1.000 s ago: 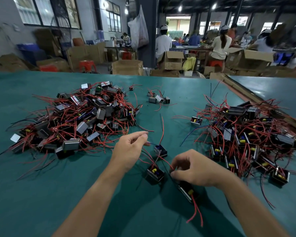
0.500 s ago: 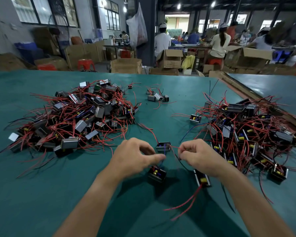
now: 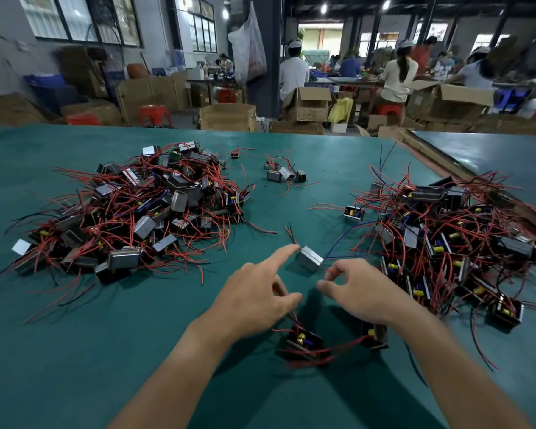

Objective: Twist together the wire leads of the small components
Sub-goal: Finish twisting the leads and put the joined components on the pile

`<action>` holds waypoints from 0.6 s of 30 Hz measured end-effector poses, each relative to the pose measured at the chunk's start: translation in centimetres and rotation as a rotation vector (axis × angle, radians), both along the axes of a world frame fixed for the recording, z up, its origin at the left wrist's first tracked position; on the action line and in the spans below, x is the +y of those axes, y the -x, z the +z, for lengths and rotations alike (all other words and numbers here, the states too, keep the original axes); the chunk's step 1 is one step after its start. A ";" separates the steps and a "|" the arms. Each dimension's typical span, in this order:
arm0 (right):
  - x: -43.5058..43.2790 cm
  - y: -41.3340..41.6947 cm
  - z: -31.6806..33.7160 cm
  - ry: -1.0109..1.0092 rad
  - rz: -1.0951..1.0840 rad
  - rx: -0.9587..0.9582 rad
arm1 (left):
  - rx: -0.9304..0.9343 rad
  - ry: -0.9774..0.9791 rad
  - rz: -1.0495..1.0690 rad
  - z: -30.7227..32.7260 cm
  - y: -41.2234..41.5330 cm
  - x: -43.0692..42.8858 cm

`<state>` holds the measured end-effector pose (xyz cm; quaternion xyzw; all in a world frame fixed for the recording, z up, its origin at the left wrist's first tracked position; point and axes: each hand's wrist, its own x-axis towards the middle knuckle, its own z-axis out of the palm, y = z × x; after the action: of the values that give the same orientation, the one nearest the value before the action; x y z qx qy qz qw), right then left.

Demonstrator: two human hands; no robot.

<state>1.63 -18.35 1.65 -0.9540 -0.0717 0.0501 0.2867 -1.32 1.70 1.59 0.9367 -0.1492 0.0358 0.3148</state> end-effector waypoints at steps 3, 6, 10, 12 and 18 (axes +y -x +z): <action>0.2 0.3 0.0 -0.009 0.105 -0.019 | -0.049 0.107 0.073 0.1 -0.2 0.2; 0.0 0.2 0.3 -0.112 0.077 -0.036 | -0.088 0.295 0.281 0.6 -0.7 1.3; -0.1 -0.1 0.9 -0.447 0.045 -0.008 | 0.021 0.397 0.378 1.4 -1.5 2.8; 0.2 0.1 1.2 -0.557 0.067 0.029 | 0.201 0.451 0.303 1.7 -1.3 2.6; 0.8 -0.2 -0.1 -0.426 -0.031 -0.059 | 0.471 0.747 0.178 1.7 -0.6 1.5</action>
<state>1.79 -17.53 1.59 -0.8739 -0.0746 0.0014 0.4804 -0.77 3.22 3.33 0.7506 0.0308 -0.0999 0.6524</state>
